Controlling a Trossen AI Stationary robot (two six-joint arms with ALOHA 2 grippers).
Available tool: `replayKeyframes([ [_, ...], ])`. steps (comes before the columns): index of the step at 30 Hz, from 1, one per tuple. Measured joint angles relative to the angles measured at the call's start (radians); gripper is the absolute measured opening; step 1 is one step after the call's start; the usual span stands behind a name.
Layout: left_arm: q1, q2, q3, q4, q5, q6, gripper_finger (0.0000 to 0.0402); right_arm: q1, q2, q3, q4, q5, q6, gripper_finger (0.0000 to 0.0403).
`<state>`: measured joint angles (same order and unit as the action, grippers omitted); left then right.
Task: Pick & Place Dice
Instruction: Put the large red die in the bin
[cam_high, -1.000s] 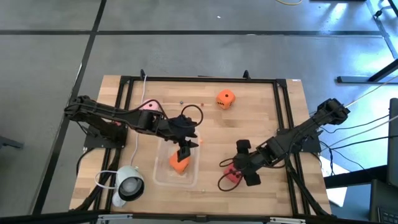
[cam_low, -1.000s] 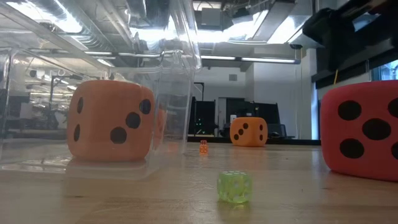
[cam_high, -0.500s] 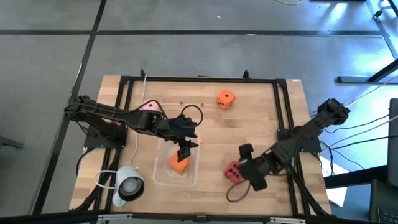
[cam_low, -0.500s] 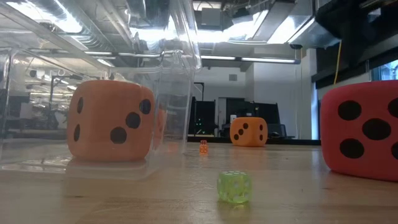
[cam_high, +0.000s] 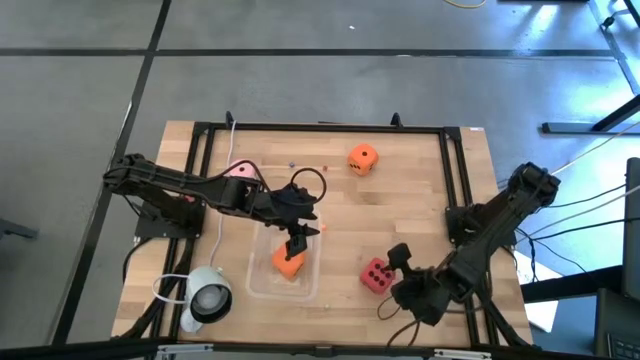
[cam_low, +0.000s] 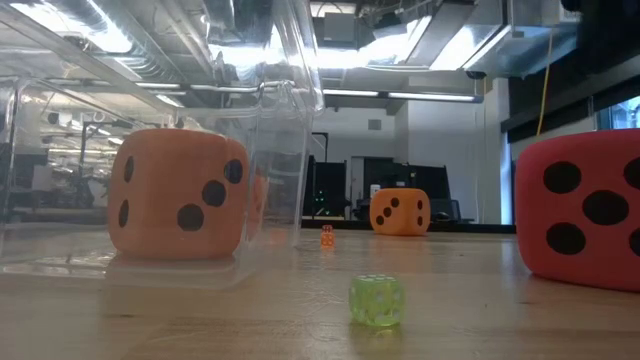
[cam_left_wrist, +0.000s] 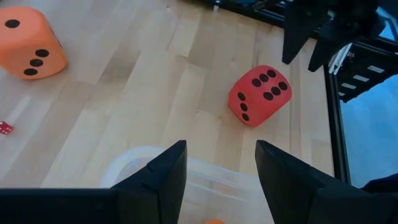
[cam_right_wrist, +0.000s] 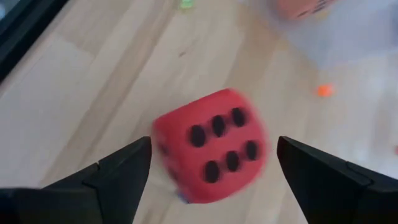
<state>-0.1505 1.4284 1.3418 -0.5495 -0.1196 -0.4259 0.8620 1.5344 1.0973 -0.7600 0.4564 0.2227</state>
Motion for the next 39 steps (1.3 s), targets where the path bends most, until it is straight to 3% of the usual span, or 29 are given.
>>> replayKeyframes([
  [6,0.000,0.000,0.000,0.000,-0.001,0.001,0.0182,0.022,0.084,0.000,0.001,-0.040,0.046,0.0346],
  [23,0.000,0.000,0.000,0.000,-0.011,0.003,0.0182,-0.031,0.211,0.005,0.032,0.053,-0.042,0.0346],
  [29,0.000,0.000,0.000,0.000,-0.011,0.003,0.0182,-0.051,0.265,0.010,0.053,0.079,0.011,0.0342],
  [39,0.000,0.000,0.000,0.000,-0.010,0.002,0.0182,-0.061,0.270,0.010,0.084,0.078,0.186,0.0294],
])
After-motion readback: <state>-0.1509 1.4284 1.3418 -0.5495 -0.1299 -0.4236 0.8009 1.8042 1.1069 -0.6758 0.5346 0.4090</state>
